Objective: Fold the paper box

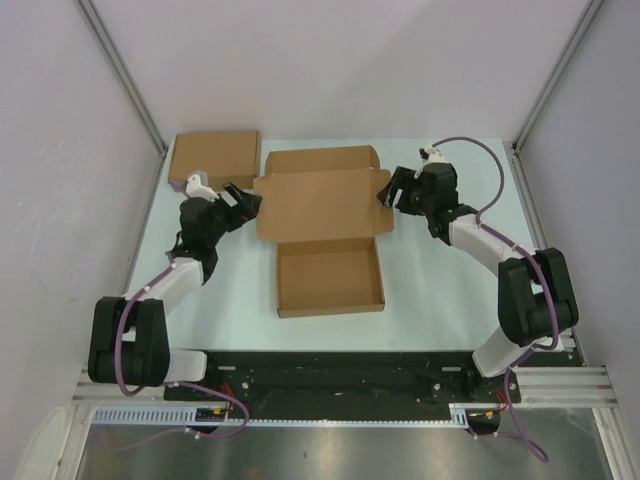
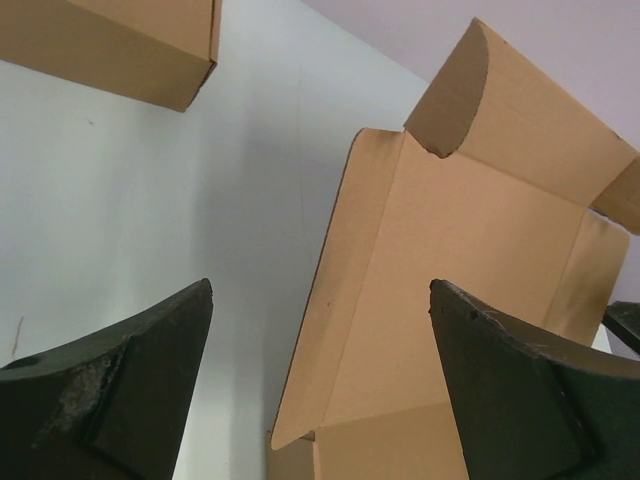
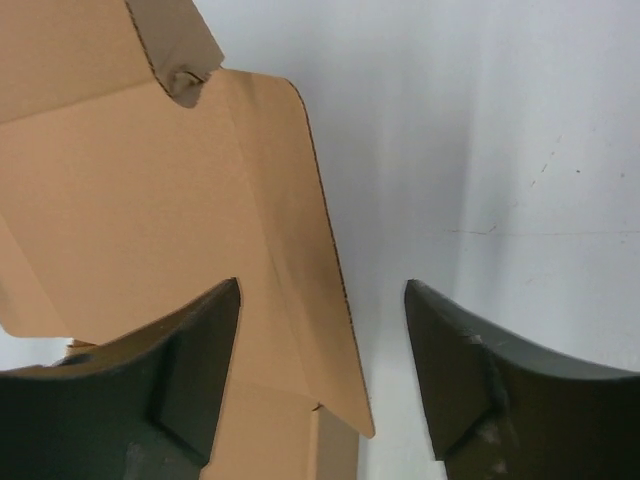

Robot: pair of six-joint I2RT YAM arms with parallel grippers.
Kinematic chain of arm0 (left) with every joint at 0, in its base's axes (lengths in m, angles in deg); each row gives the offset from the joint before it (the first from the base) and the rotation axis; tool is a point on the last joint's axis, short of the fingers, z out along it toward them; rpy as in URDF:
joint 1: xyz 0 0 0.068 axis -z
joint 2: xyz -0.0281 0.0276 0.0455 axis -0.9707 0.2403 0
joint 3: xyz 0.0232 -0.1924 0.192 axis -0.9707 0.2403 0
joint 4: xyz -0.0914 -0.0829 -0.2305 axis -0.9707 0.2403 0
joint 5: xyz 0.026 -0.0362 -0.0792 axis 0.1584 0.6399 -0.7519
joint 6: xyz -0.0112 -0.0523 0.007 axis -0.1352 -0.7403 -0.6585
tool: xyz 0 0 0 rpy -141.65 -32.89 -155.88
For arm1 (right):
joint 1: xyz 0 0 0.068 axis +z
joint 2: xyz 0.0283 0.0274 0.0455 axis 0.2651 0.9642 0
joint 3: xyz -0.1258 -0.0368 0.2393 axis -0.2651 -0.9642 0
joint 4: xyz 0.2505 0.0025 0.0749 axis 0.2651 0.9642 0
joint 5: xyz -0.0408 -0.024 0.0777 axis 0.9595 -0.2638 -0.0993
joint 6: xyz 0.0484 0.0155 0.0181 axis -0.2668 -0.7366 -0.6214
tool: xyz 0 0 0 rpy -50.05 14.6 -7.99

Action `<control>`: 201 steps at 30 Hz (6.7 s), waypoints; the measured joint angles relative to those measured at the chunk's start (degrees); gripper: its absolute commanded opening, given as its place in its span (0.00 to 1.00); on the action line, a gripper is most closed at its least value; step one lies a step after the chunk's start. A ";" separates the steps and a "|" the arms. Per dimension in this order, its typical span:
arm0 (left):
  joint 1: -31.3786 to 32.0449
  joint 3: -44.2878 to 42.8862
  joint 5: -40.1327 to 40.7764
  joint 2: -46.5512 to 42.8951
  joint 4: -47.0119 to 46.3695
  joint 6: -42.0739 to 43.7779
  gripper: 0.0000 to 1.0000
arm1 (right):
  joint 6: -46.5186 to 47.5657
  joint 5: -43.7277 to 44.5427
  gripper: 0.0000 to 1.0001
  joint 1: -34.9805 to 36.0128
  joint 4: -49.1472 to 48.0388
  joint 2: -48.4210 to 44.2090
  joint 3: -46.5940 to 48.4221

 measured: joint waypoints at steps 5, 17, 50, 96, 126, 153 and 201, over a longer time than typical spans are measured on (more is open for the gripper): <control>-0.02 0.79 -2.95 0.24 -2.47 0.00 0.91 | 0.04 -1.05 0.45 -0.07 -0.48 2.58 0.00; -0.04 1.64 -7.58 1.44 -4.50 0.00 0.84 | -0.02 -3.39 0.27 0.00 -2.25 4.00 0.00; -0.09 -2.08 -5.14 9.16 1.46 2.12 0.72 | 1.11 -1.81 0.00 2.67 -1.90 -1.33 -4.28; 14.73 -2.49 6.73 4.79 -0.42 9.64 0.00 | 2.40 14.27 0.00 9.31 -1.73 -1.33 -4.61; 30.67 10.01 32.87 -0.70 -15.21 13.68 0.00 | 3.15 32.59 0.00 18.82 -8.37 -5.95 -12.61; 43.06 21.27 44.78 12.17 -57.66 38.10 0.00 | 18.64 48.28 0.00 30.62 -63.30 -7.67 -40.70; 27.65 -10.40 31.52 26.95 -50.51 43.52 0.08 | 35.17 39.45 0.00 18.56 -69.88 9.57 -16.09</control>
